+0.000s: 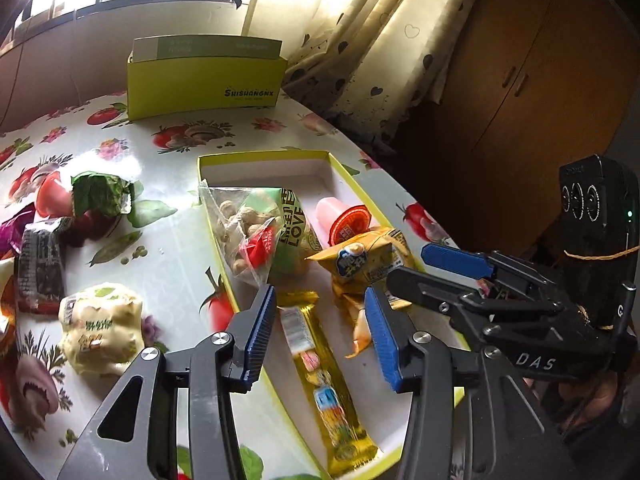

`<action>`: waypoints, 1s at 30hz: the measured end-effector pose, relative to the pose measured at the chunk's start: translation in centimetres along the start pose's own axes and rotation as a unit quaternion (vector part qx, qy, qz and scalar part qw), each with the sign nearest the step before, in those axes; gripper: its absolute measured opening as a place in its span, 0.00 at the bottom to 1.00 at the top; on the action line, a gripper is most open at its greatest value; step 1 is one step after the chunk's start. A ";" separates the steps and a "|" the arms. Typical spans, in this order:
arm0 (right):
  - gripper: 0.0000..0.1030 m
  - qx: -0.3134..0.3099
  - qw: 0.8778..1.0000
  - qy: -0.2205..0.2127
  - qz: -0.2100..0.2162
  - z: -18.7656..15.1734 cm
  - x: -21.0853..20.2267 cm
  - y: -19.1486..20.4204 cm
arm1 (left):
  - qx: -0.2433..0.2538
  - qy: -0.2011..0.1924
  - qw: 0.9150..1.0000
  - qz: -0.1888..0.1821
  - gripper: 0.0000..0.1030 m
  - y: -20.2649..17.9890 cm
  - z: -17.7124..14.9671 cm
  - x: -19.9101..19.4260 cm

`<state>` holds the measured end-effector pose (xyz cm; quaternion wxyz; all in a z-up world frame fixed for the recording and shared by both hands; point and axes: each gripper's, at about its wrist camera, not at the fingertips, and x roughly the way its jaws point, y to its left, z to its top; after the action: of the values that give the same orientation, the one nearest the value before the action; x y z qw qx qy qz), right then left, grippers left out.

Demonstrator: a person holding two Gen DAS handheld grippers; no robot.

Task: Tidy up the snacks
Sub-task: 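Open the left gripper over the tray while the right lowers and releases the gold bag, then move both grippers away from the tray toward the snack pile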

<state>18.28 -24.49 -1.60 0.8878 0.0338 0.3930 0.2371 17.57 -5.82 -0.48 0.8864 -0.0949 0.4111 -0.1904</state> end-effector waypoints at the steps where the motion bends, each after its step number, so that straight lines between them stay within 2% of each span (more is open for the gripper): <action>1: 0.59 0.000 1.000 -0.002 0.001 0.0 -0.3 0.1 | -0.001 -0.004 1.000 0.001 0.46 0.0 -0.2 -0.4; 21: 0.59 -0.042 0.998 -0.007 0.040 -1.3 -2.7 4.6 | 0.002 -0.053 0.997 0.053 0.46 0.9 -2.7 -6.2; 30: 0.59 -0.058 0.997 0.003 0.056 -1.6 -2.4 6.5 | -0.007 -0.058 0.996 0.066 0.46 2.1 -4.1 -7.5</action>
<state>13.15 -20.04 0.52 0.8725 0.0039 0.3787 0.3088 10.53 -0.81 1.40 0.9185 -0.0851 0.3660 -0.1231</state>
